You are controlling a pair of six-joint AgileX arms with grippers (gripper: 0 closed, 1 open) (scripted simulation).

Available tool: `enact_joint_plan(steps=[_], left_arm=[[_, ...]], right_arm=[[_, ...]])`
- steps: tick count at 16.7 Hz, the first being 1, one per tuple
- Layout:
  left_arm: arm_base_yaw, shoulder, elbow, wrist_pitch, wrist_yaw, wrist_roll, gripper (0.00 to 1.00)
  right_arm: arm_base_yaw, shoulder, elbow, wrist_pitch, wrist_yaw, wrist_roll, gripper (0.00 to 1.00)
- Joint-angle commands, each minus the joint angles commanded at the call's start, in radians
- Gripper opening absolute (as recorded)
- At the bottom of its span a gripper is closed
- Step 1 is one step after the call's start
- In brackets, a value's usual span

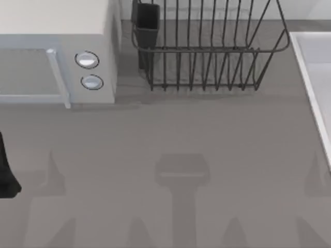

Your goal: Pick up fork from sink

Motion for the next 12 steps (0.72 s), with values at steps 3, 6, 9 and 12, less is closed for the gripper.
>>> enact_joint_plan(steps=[3,6,9,12], left_arm=[[0.0,0.0,0.0,0.0,0.0,0.0,1.0],[0.0,0.0,0.0,0.0,0.0,0.0,1.0],[0.0,0.0,0.0,0.0,0.0,0.0,1.0],[0.0,0.0,0.0,0.0,0.0,0.0,1.0]], right_arm=[[0.0,0.0,0.0,0.0,0.0,0.0,1.0],[0.0,0.0,0.0,0.0,0.0,0.0,1.0],[0.0,0.0,0.0,0.0,0.0,0.0,1.0],[-0.006,0.058,0.052,-0.03,0.0,-0.006,1.0]])
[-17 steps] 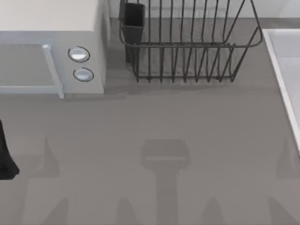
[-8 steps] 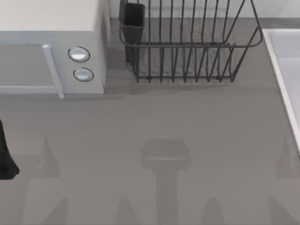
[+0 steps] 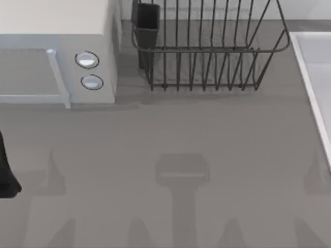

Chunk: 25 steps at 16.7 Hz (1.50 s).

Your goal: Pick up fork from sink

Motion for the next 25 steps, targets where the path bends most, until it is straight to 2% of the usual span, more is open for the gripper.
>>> enact_joint_plan(steps=[7,20,25], left_arm=[[0.0,0.0,0.0,0.0,0.0,0.0,1.0],[0.0,0.0,0.0,0.0,0.0,0.0,1.0],[0.0,0.0,0.0,0.0,0.0,0.0,1.0]], right_arm=[[-0.05,0.445,0.397,-0.229,0.002,-0.048,1.0],[-0.2,1.748,1.568,-0.925,0.005,-0.187,1.0],[-0.247,2.159,1.936,-1.145,0.006,-0.228,1.0]])
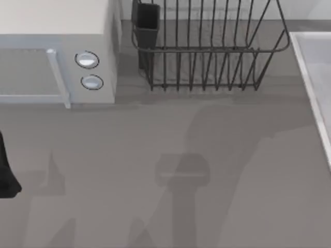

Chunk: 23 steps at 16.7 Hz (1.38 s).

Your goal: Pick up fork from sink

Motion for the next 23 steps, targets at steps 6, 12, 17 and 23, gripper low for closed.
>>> enact_joint_plan(steps=[6,12,17,23], left_arm=[[0.0,0.0,0.0,0.0,0.0,0.0,1.0],[0.0,0.0,0.0,0.0,0.0,0.0,1.0],[0.0,0.0,0.0,0.0,0.0,0.0,1.0],[0.0,0.0,0.0,0.0,0.0,0.0,1.0]], right_arm=[[-0.028,0.252,0.222,-0.133,0.0,-0.024,1.0],[-0.023,0.26,0.226,-0.135,0.0,-0.024,1.0],[-0.024,0.306,0.155,-0.021,0.001,-0.023,1.0],[-0.027,0.421,-0.001,0.264,0.002,-0.022,1.0]])
